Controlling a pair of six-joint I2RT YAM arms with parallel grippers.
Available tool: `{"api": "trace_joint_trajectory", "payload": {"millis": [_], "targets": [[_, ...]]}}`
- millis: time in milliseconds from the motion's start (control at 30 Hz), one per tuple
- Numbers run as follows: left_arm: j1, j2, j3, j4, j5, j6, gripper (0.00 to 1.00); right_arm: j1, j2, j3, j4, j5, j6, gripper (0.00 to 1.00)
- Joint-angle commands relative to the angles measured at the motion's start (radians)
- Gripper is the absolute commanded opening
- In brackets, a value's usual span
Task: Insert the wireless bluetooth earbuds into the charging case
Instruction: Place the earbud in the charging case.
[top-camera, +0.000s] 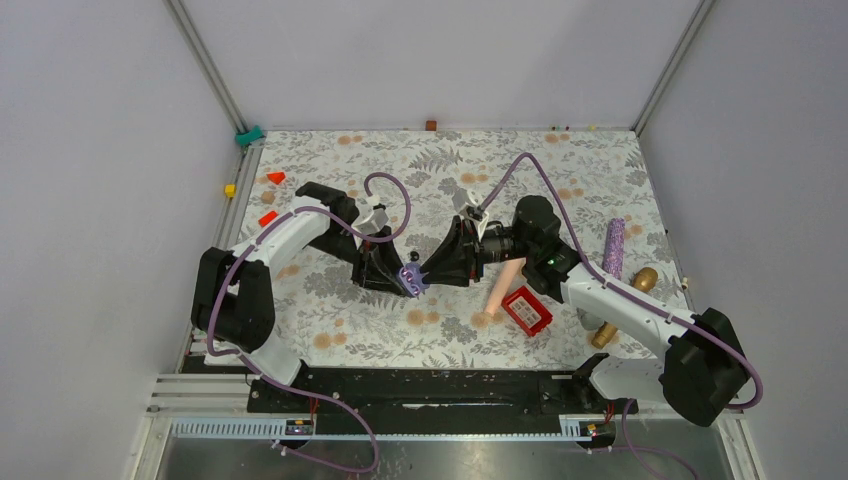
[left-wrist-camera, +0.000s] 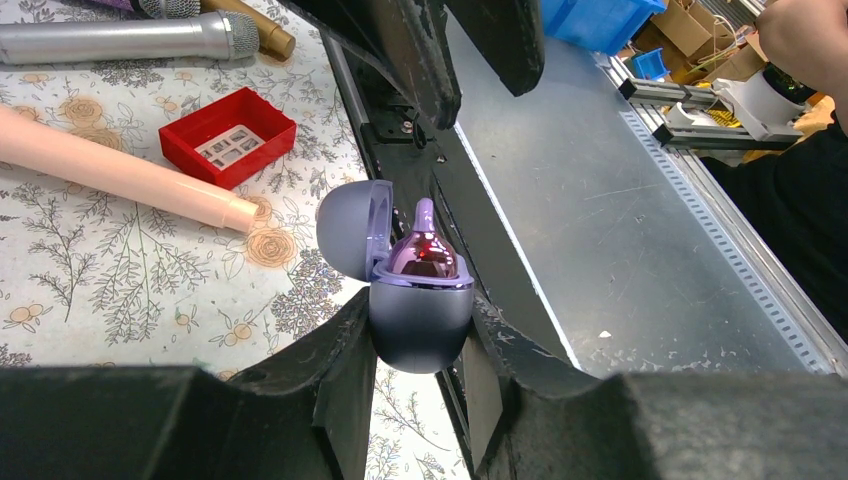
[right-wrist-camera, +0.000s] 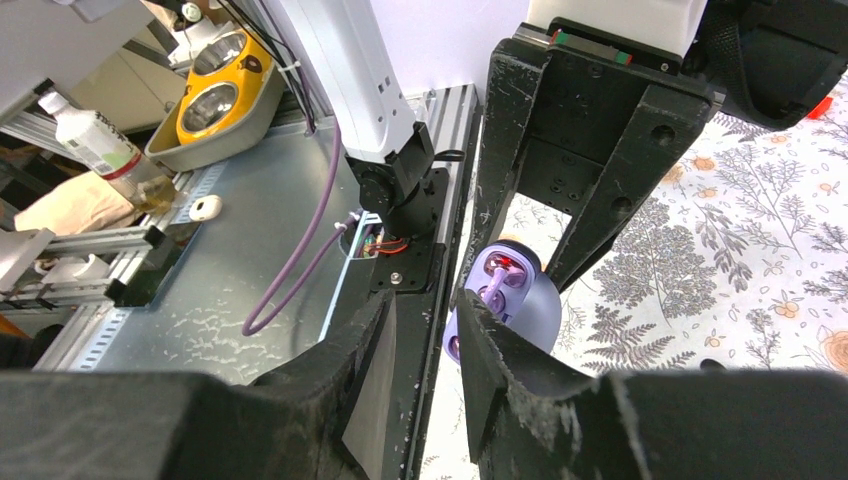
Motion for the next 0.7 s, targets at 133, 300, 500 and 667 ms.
{"api": "trace_joint_trajectory", "payload": {"millis": [133,300,500,667], "targets": [[0.001,-0.009,0.032,-0.042,-0.001,0.022,0.0,0.031,0.039,-0.012,0.154,0.02,0.112,0.37],[0.002,-0.001,0.033,-0.042,0.006,0.025,0.0,0.046,0.055,-0.014,0.171,0.012,0.116,0.37],[0.001,-0.002,0.033,-0.043,0.008,0.023,0.0,0.047,0.047,-0.013,0.146,0.011,0.089,0.37],[0.002,-0.008,0.032,-0.042,0.008,0.022,0.0,0.046,0.044,-0.005,0.115,0.006,0.066,0.37]]}}
